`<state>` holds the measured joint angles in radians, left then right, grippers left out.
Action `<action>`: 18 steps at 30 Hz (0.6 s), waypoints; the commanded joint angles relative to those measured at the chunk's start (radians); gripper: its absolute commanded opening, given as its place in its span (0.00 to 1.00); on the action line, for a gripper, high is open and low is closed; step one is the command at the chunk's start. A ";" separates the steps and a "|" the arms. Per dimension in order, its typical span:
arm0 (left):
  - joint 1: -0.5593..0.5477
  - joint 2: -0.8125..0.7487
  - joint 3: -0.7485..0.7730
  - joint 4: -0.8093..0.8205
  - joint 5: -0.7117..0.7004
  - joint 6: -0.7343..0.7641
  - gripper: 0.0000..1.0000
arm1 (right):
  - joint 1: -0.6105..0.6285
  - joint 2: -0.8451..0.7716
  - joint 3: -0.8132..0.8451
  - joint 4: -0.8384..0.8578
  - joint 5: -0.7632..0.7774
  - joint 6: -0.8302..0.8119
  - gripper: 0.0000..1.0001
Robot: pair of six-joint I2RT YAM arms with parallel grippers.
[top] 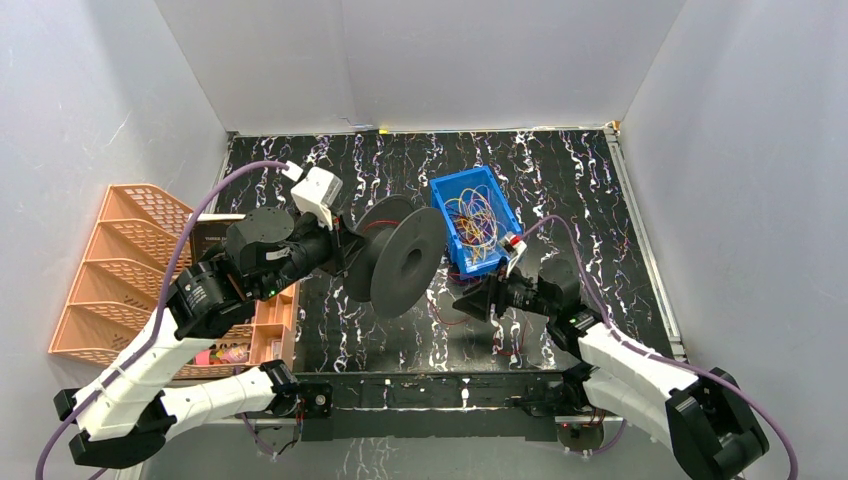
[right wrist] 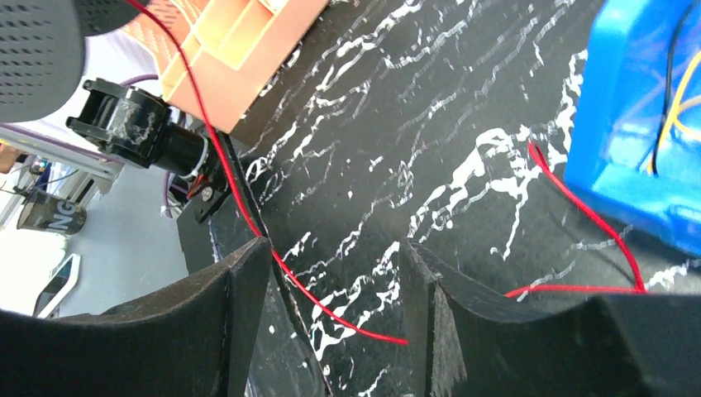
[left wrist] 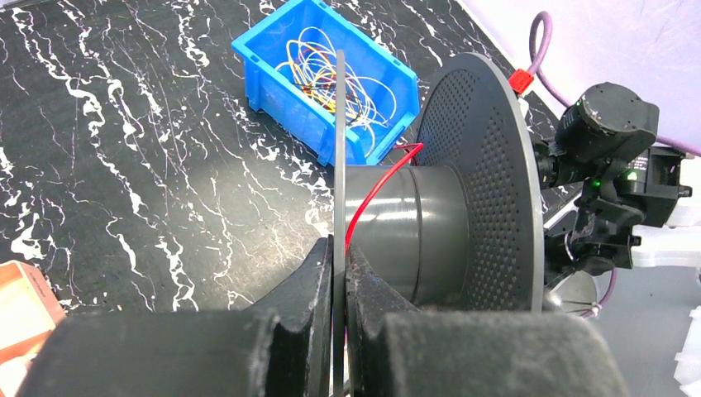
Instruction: Wrap the cables
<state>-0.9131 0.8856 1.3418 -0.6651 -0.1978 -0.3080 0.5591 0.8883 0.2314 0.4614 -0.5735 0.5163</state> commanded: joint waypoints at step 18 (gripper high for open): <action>0.003 -0.012 0.034 0.162 -0.107 -0.090 0.00 | 0.190 0.259 0.053 0.369 -0.069 -0.104 0.58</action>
<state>-0.9127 0.8906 1.3418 -0.6155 -0.2638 -0.3653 0.7139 1.1244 0.2375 0.7490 -0.6479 0.4427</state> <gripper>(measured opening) 0.033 0.623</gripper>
